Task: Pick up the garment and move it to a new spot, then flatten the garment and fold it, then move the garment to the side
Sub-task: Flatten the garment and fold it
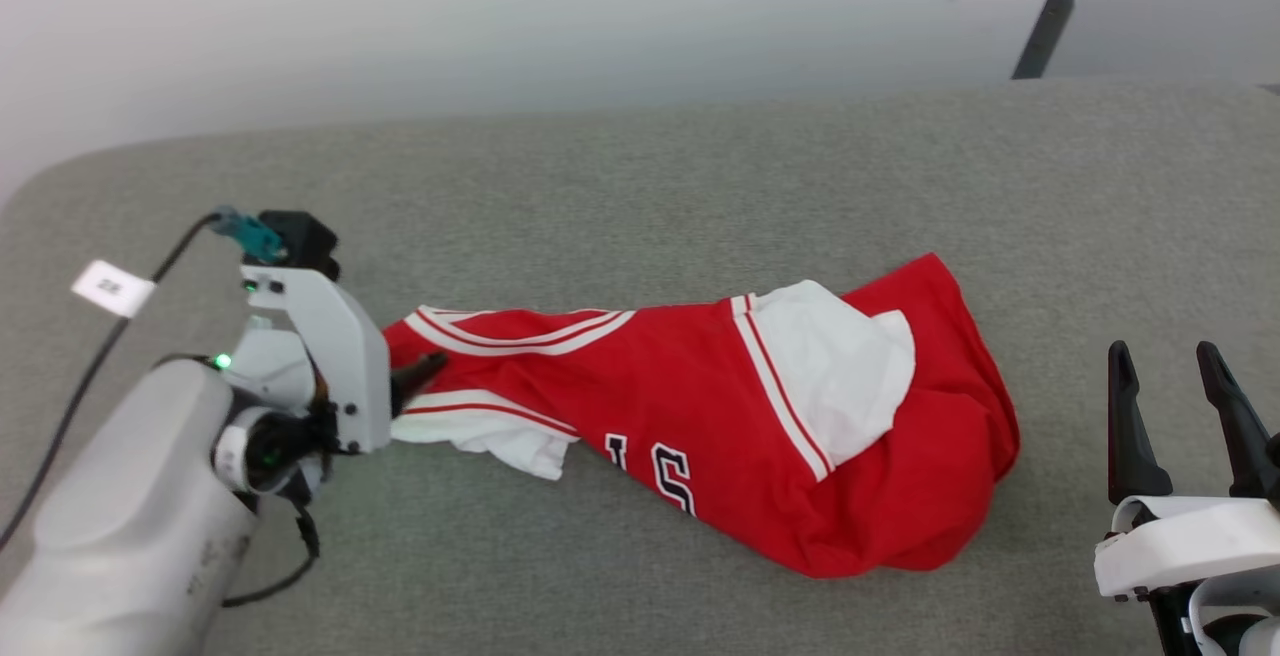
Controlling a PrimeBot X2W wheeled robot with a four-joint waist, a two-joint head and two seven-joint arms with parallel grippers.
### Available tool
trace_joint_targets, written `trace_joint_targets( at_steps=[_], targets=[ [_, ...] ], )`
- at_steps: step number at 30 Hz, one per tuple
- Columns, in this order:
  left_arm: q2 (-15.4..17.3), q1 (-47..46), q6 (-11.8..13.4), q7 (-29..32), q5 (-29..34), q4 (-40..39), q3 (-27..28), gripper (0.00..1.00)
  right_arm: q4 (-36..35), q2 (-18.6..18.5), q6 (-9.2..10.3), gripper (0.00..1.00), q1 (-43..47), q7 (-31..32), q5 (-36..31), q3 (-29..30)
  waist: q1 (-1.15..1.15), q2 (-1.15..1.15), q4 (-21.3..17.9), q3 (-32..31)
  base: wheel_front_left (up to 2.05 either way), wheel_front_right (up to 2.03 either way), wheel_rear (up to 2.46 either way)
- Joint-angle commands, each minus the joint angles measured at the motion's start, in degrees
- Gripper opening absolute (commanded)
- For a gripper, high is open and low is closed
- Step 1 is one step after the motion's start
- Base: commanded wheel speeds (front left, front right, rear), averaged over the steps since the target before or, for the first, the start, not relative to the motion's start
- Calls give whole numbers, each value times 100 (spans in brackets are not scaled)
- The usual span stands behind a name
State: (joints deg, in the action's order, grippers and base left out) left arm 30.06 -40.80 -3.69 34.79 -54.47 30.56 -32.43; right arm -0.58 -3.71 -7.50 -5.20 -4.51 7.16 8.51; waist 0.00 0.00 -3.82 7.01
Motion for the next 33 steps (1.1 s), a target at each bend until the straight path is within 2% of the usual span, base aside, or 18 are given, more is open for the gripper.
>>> trace_joint_targets(
  at_steps=[1,9,14,27,28,29,30,31,33],
  targets=[
    [10,88,28,35,-23,-44,-14,100,-24,-16,2,100,41,3,48,-1,0,0,72,-44,0,0,0],
    [-134,514,268,672,-314,-816,-215,100,-42,1,2,100,-47,29,35,-33,0,0,146,-47,0,0,0],
    [-106,684,355,633,-213,-1032,-300,100,-48,11,2,100,-117,-20,92,-74,0,0,19,70,0,0,0],
    [-147,614,225,110,136,-267,-431,100,36,30,2,100,-259,-168,105,-125,0,0,-390,408,0,0,0],
    [-182,624,213,110,136,-176,-463,95,46,31,2,100,-253,-176,106,-126,0,0,-404,411,0,0,0],
    [-232,638,169,99,96,-84,-471,58,57,35,2,100,-240,-177,104,-128,0,0,-414,412,0,0,0],
    [-267,651,152,100,52,19,-462,32,70,38,2,100,-228,-186,103,-131,0,0,-422,409,0,0,0],
    [-273,645,115,115,79,112,-501,0,74,40,2,100,-222,-194,102,-131,0,0,-425,407,0,0,0],
    [-303,652,72,150,70,252,-543,0,91,45,2,100,-195,-205,90,-113,0,0,-410,383,0,0,0]
  ],
)
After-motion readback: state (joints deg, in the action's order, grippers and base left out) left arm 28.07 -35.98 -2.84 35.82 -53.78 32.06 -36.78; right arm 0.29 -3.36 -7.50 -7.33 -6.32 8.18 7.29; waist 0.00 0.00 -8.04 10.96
